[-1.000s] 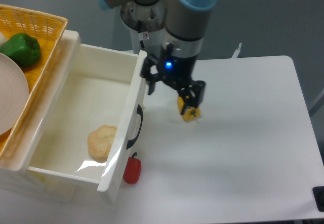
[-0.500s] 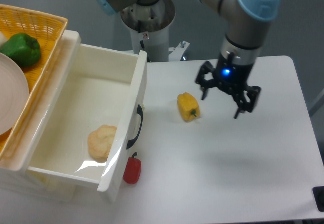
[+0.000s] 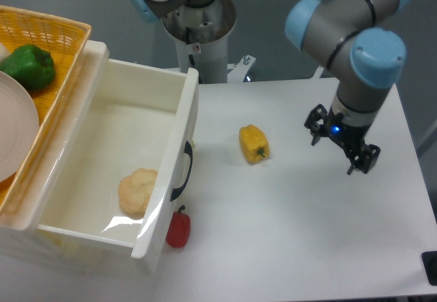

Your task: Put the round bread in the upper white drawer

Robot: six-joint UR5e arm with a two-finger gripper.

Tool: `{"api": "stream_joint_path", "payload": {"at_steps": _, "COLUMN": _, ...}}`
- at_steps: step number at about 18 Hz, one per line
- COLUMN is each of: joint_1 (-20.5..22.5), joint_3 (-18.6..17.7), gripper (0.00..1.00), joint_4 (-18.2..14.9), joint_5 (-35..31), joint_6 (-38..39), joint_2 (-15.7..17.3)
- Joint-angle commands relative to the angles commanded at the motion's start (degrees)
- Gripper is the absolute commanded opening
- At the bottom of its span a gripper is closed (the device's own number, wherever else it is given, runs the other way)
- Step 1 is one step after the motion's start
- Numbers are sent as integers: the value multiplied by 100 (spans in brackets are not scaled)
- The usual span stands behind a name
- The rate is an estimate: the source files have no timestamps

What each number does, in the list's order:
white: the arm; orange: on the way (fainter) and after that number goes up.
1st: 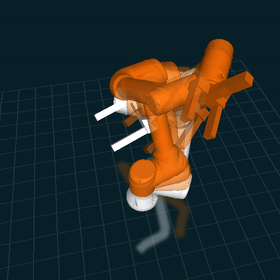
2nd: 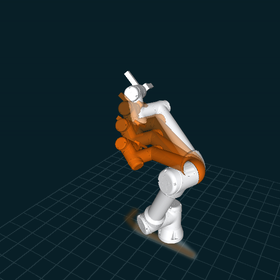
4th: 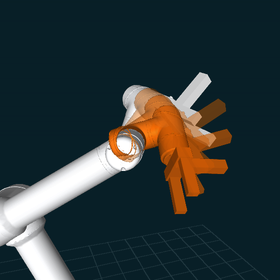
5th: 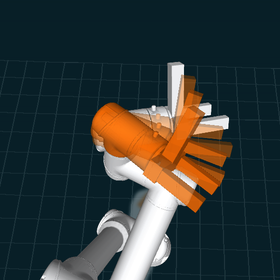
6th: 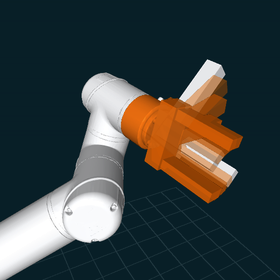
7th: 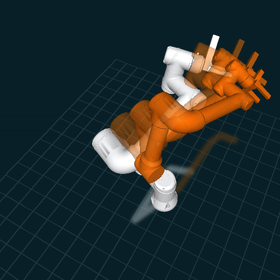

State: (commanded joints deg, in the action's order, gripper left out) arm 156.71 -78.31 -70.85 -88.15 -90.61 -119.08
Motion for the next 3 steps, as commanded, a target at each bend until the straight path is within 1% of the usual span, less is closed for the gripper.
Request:
{"api": "stream_joint_path", "payload": {"at_steps": 2, "joint_1": 0, "joint_3": 0, "gripper": 100, "joint_4": 89, "joint_5": -26, "joint_6": -9, "joint_2": -150}}
{"api": "stream_joint_path", "payload": {"at_steps": 3, "joint_1": 0, "joint_3": 0, "gripper": 100, "joint_4": 98, "joint_5": -26, "joint_6": -9, "joint_2": -159}}
